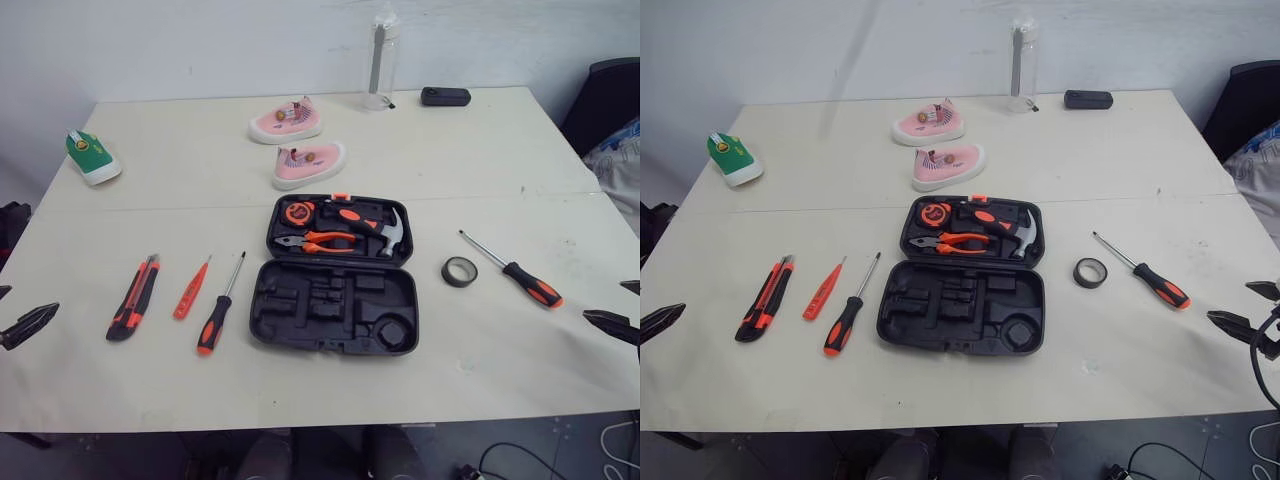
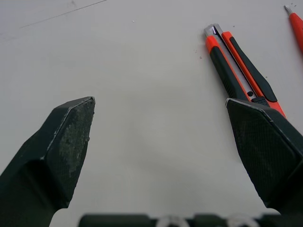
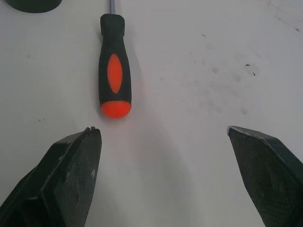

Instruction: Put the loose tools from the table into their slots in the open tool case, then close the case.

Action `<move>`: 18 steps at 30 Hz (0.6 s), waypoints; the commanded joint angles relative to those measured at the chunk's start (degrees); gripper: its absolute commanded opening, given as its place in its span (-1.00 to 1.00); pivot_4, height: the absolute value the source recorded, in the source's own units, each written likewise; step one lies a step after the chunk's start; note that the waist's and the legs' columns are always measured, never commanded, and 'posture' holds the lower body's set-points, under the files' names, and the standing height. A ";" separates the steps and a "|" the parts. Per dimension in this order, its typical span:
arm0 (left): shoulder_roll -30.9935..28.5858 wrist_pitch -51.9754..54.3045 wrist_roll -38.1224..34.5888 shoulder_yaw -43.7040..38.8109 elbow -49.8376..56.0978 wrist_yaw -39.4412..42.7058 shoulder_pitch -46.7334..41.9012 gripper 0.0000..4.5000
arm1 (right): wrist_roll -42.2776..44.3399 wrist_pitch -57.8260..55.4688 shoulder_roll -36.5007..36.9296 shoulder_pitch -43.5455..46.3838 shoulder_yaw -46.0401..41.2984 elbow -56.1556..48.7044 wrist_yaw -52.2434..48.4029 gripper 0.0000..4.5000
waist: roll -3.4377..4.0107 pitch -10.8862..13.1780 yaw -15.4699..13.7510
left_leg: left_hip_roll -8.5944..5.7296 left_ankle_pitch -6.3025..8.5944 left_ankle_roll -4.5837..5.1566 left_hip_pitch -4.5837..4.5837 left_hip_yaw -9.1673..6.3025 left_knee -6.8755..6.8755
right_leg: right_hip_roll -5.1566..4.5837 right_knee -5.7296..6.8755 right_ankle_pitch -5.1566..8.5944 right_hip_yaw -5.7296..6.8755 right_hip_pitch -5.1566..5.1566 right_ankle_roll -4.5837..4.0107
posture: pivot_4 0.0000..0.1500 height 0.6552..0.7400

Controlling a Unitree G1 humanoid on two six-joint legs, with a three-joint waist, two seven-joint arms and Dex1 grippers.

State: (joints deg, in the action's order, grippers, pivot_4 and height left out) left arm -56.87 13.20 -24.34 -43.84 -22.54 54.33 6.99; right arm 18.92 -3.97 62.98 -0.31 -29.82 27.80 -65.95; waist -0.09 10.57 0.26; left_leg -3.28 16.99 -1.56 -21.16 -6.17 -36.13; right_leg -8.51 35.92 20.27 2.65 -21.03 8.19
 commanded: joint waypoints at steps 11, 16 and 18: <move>0.22 1.87 0.74 -0.85 2.44 -3.47 2.93 1.00 | -1.01 1.15 1.83 4.98 -0.99 3.45 2.48 0.98 | 0.00 0.00 0.01 | 0.02 0.00 0.01 0.00 0.15 0.00 | 0.01 0.04 -0.01 -0.12 -0.08 -0.02 | 1.00 0.69; 2.09 6.12 -0.49 -1.64 9.48 -6.92 3.76 1.00 | 1.87 -3.98 0.53 7.24 -1.48 -1.38 2.74 0.98 | 0.00 0.00 0.07 | 0.05 0.00 0.01 -0.01 0.23 0.01 | 0.02 0.06 -0.02 -0.20 -0.15 -0.02 | 1.00 0.69; 4.14 10.58 -2.30 -2.05 16.77 -9.54 4.38 1.00 | 4.00 -7.08 -0.78 6.66 -1.14 -8.39 2.78 0.98 | 0.00 0.00 0.05 | 0.06 0.00 0.01 -0.02 0.25 0.01 | 0.02 0.08 -0.02 -0.25 -0.18 -0.02 | 1.00 0.69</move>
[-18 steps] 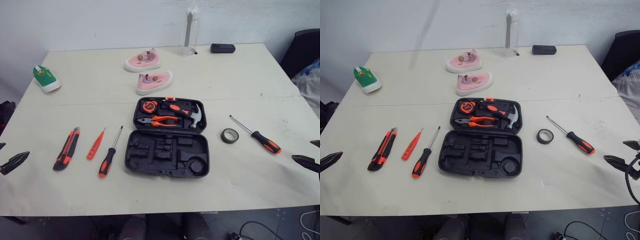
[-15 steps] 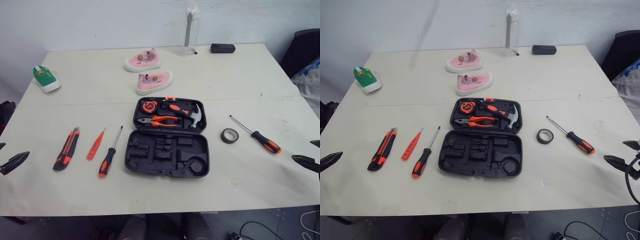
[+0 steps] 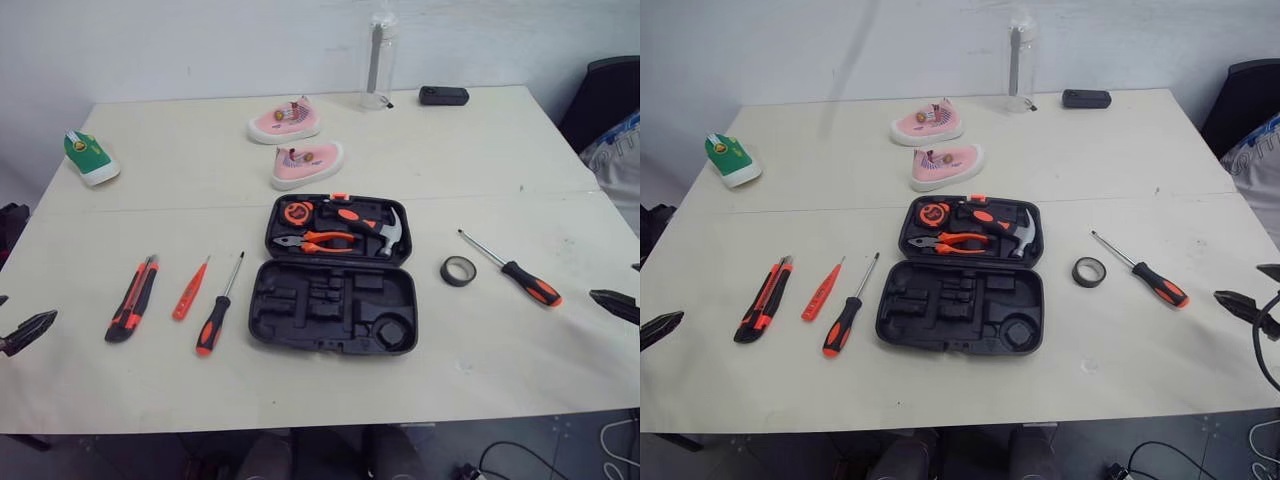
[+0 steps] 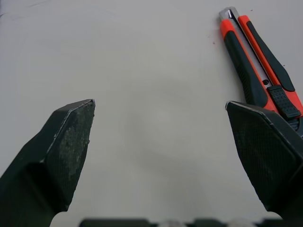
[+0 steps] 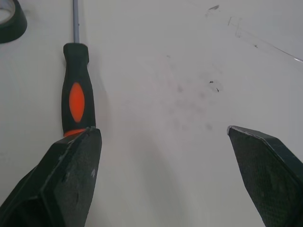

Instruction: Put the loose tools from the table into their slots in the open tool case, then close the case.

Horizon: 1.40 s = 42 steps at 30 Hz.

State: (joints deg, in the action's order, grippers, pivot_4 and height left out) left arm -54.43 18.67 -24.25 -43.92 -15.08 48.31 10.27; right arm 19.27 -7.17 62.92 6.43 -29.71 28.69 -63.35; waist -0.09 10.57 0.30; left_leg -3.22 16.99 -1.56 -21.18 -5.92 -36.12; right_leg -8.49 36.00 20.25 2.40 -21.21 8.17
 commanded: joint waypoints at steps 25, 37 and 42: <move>31.68 52.95 -6.16 27.93 64.76 -48.98 -2.61 1.00 | 25.60 -23.75 -11.92 11.88 22.99 -60.02 -1.44 0.98 | -0.25 -0.02 -1.80 | 0.21 0.54 0.01 -0.26 0.17 -0.98 | 0.82 -0.14 -0.28 -0.66 -0.03 0.06 | 1.00 0.69; 33.00 50.45 -2.74 27.89 62.15 -47.47 -0.54 0.42 | 24.75 -22.72 -13.66 13.55 23.80 -57.64 -1.24 1.00 | -0.25 -0.02 -1.78 | 0.25 0.67 0.12 -0.17 0.28 -0.99 | 0.88 -0.14 -0.30 -1.16 -0.16 0.07 | 1.00 0.69; 33.34 48.38 -1.90 27.46 62.12 -46.42 -0.29 -0.55 | 25.47 -23.45 -13.86 14.93 23.64 -56.66 -1.31 1.00 | -0.26 -0.02 -1.82 | 0.25 0.69 0.16 -0.17 0.33 -1.02 | 0.86 -0.16 -0.31 -1.20 -0.16 0.08 | 1.00 0.69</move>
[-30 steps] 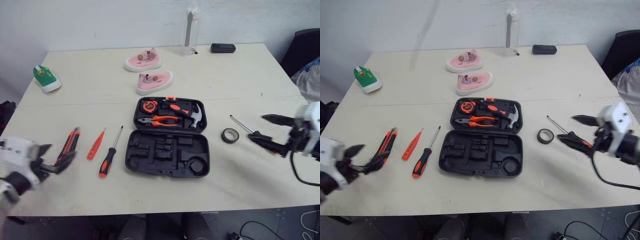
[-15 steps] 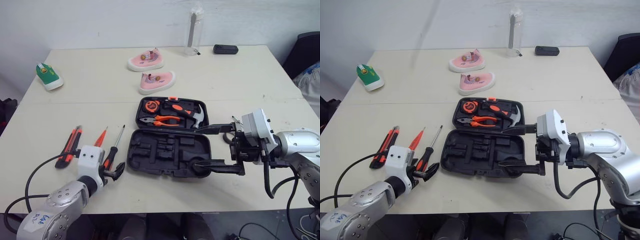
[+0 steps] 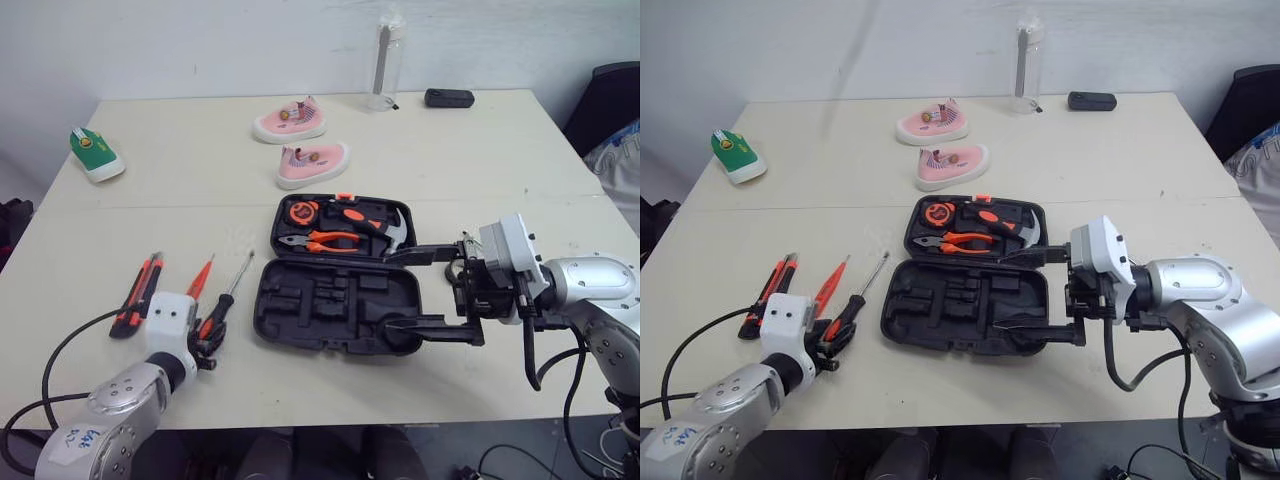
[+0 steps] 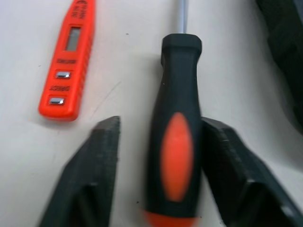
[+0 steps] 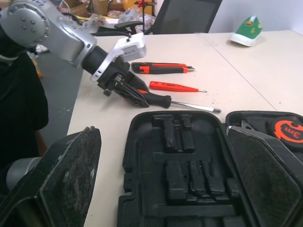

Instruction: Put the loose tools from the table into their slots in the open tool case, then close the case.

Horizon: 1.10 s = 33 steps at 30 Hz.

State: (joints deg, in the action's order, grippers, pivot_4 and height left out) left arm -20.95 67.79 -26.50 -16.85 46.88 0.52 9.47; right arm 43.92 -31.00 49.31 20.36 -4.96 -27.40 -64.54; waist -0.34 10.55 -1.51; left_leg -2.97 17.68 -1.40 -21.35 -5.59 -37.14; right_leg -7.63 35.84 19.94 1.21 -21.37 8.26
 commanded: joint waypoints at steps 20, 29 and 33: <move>-45.99 -26.62 2.11 12.20 -24.89 52.27 -32.13 -0.63 | -4.79 3.11 -1.94 2.25 1.68 4.99 -1.95 1.00 | -0.02 0.14 0.02 | 0.45 0.03 -0.04 -0.19 0.08 0.11 | 0.11 -0.27 -0.12 0.09 -0.18 -0.17 | 1.00 0.69; -34.24 -30.30 13.32 35.75 -39.18 62.71 -54.78 -0.63 | -5.39 2.81 -2.02 -1.07 0.28 3.11 -0.31 1.00 | -0.13 0.22 0.73 | 0.20 0.08 0.04 -0.33 0.14 0.05 | 0.22 -0.04 -0.19 0.10 -0.24 -0.04 | 1.00 0.69; -28.31 -35.85 19.80 42.35 -48.23 65.25 -59.70 -0.63 | -6.11 3.05 -1.73 -2.31 0.20 2.91 0.50 1.00 | -0.35 0.38 0.82 | 0.20 0.06 0.03 -0.36 0.14 -0.12 | 0.24 0.03 -0.19 0.12 -0.27 -0.03 | 1.00 0.69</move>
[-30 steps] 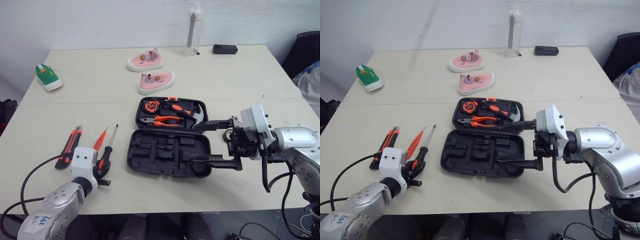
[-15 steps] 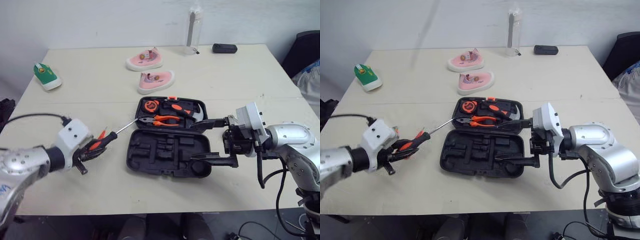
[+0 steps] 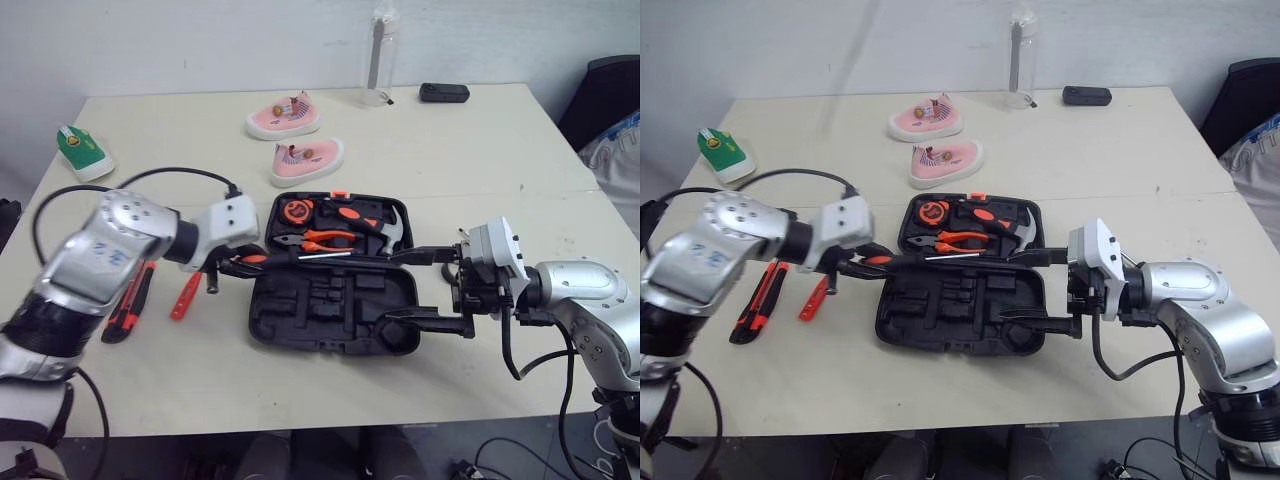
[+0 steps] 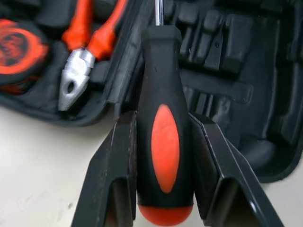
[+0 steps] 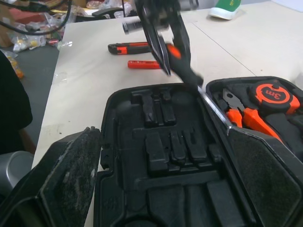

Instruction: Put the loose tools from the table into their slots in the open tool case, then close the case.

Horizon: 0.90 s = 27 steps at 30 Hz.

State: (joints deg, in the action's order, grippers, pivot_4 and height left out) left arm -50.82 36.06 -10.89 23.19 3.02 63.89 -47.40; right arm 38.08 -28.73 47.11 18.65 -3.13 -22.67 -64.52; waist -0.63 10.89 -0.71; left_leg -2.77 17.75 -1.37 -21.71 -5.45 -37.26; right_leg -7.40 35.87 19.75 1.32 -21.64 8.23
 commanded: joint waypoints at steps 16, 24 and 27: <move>10.51 -13.08 9.11 1.83 -13.49 9.77 -8.37 -0.63 | 0.09 -0.55 0.64 -3.70 -3.83 -3.63 3.49 1.00 | -0.18 0.11 -0.45 | -0.01 0.00 0.00 -0.07 -0.08 -0.11 | -0.02 0.06 -0.05 0.01 0.00 0.09 | 1.00 0.69; 12.05 -15.30 13.30 3.13 -16.71 9.36 -8.73 -0.63 | 0.03 -0.72 0.57 -3.81 -3.68 -3.69 3.93 1.00 | -0.18 0.11 -0.55 | -0.01 -0.01 0.00 -0.07 -0.08 -0.17 | -0.01 0.09 -0.05 0.02 0.00 0.09 | 1.00 0.69; 13.03 -15.39 13.72 3.02 -17.33 10.30 -8.98 -0.63 | 0.13 -0.85 0.46 -3.72 -3.62 -3.64 4.21 1.00 | -0.18 0.11 -0.54 | -0.02 -0.01 0.00 -0.16 -0.09 -0.21 | -0.01 0.08 -0.06 0.07 -0.01 0.11 | 1.00 0.69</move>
State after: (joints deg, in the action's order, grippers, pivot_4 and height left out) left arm -37.87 21.28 2.35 26.89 -14.55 73.59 -55.35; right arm 37.18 -29.41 47.15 14.78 -5.20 -24.50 -60.50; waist -0.81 11.00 -1.25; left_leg -2.79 17.74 -1.37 -21.96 -5.56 -37.52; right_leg -7.40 35.95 19.69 1.43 -21.69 8.35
